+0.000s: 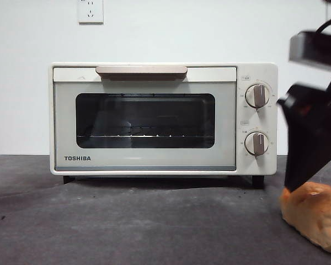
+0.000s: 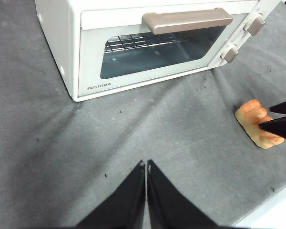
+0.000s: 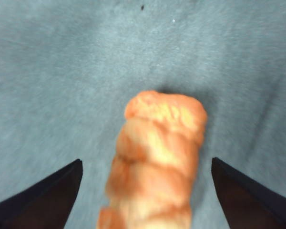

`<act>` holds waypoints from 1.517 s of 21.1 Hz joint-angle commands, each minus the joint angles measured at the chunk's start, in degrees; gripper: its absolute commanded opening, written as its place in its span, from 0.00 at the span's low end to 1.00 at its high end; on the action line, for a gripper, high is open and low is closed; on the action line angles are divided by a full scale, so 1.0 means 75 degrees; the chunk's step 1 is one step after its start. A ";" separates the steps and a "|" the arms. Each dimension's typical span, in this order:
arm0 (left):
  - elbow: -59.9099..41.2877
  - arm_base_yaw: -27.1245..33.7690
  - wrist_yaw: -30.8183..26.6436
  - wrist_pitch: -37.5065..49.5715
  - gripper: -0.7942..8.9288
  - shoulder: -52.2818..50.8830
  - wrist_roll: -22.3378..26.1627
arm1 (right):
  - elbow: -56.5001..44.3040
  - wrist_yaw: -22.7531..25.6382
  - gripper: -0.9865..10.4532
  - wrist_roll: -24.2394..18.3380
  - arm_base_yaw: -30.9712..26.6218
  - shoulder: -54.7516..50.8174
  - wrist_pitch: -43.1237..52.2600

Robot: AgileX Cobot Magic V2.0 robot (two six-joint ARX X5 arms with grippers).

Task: The left arm flap open the oven, the right arm pick bread and place it into oven, the left arm flap close the oven

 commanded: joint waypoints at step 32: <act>0.0694 -0.2052 -0.0889 0.3587 0.09 0.2734 -0.1119 | 0.2361 0.0032 0.23 -0.0420 0.0079 -0.1789 -0.1880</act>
